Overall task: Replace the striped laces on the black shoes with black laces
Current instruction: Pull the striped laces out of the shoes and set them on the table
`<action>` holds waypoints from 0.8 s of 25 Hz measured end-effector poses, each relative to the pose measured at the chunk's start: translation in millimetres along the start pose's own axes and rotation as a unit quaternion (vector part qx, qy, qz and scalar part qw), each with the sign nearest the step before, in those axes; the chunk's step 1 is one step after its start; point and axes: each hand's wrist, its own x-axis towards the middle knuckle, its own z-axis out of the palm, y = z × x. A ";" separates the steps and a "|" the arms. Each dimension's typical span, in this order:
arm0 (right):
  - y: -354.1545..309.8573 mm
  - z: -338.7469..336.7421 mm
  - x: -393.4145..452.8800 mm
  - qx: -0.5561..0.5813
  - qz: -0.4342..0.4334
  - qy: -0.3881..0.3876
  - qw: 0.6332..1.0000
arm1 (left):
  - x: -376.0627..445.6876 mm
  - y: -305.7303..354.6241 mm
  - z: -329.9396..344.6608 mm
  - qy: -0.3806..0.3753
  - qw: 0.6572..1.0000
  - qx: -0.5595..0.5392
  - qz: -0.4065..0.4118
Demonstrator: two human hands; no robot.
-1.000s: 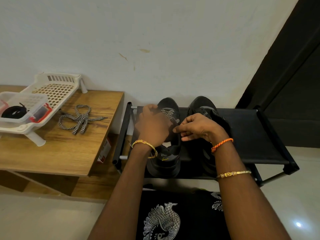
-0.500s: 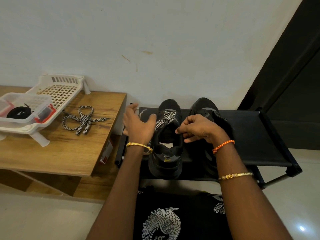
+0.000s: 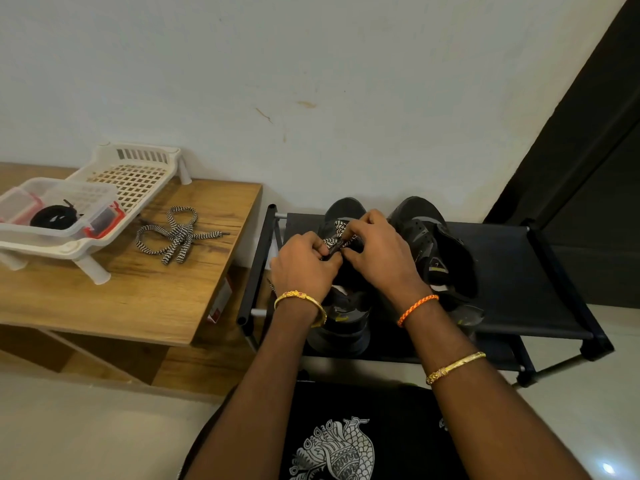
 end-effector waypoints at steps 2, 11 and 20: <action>-0.2 1.8 0.6 -0.011 -0.010 0.016 1.000 | -2.8 1.0 1.1 0.026 1.000 -0.007 -0.004; 2.5 6.8 1.9 0.218 0.174 0.093 0.956 | 1.0 -5.2 3.5 0.032 0.999 0.000 0.038; -4.0 -3.1 4.0 0.565 0.402 0.138 0.707 | 3.2 -13.3 8.9 0.019 0.997 -0.081 0.006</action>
